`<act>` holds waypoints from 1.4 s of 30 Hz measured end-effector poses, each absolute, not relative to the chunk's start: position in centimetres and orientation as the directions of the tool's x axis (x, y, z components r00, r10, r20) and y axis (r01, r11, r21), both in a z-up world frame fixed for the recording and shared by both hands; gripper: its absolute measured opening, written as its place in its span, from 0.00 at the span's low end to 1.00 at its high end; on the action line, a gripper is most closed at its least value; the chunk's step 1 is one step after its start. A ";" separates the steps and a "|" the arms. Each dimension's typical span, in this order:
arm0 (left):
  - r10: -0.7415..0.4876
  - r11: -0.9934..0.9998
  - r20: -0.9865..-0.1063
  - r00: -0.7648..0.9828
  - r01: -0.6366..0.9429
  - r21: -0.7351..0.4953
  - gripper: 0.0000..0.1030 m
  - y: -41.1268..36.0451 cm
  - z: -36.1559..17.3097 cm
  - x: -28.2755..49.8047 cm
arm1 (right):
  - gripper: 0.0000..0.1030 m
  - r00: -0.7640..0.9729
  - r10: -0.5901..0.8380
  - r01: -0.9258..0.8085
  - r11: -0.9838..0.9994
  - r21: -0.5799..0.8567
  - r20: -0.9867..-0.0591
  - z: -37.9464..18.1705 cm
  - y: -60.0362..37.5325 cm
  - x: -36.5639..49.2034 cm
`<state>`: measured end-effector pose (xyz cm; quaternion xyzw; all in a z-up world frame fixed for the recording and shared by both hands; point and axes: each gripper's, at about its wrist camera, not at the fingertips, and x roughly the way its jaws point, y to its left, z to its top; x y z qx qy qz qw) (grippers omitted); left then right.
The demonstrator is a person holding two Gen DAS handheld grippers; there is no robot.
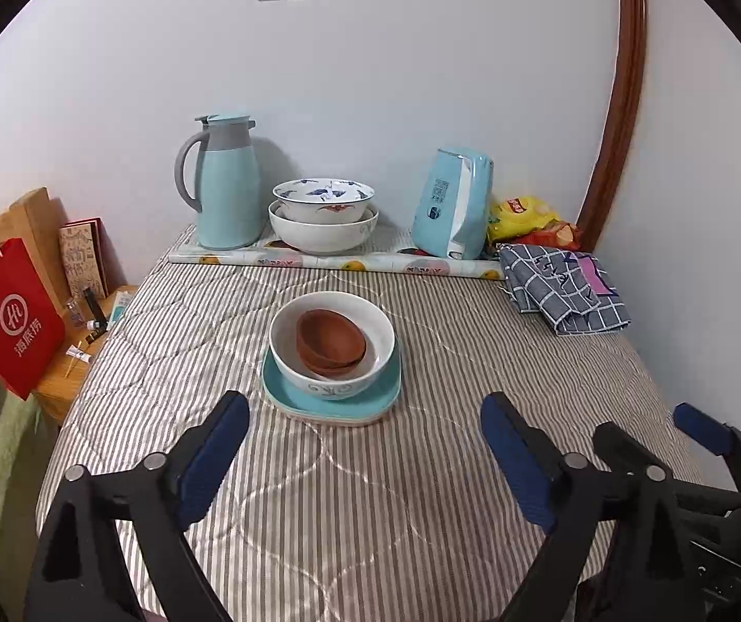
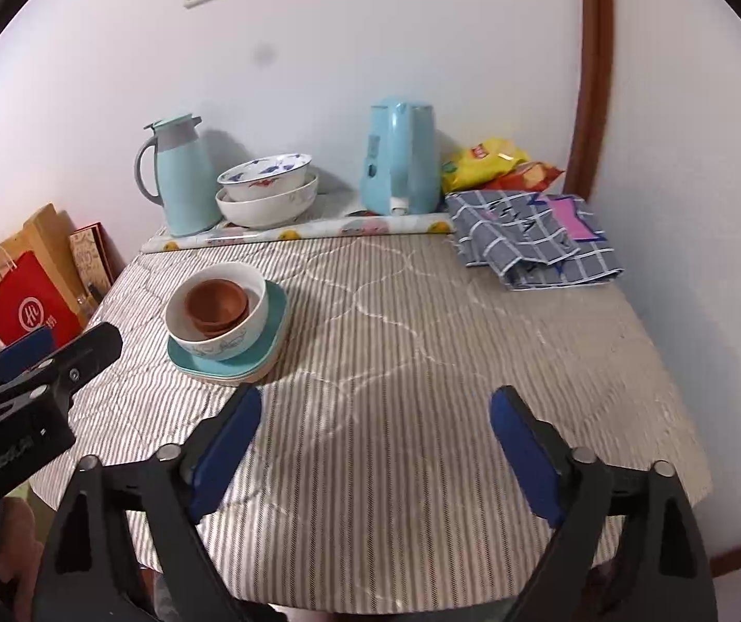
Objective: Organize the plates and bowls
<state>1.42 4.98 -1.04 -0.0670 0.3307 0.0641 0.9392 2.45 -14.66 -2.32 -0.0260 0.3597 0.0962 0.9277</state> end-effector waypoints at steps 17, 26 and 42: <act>0.106 0.981 -0.648 0.755 -0.185 -0.055 0.89 4.3 -1.5 0.3 | 0.91 0.742 0.137 -0.165 0.986 0.019 -0.657 -1.8 -16.1 0.5; 0.109 0.982 -0.653 0.749 -0.184 -0.047 0.89 4.2 -1.7 -0.1 | 0.91 0.741 0.129 -0.157 0.988 0.017 -0.659 -2.1 -16.0 0.3; 0.119 0.981 -0.649 0.752 -0.189 -0.040 0.89 4.2 -1.6 -0.5 | 0.91 0.742 0.132 -0.158 0.987 0.019 -0.658 -2.0 -15.8 -0.1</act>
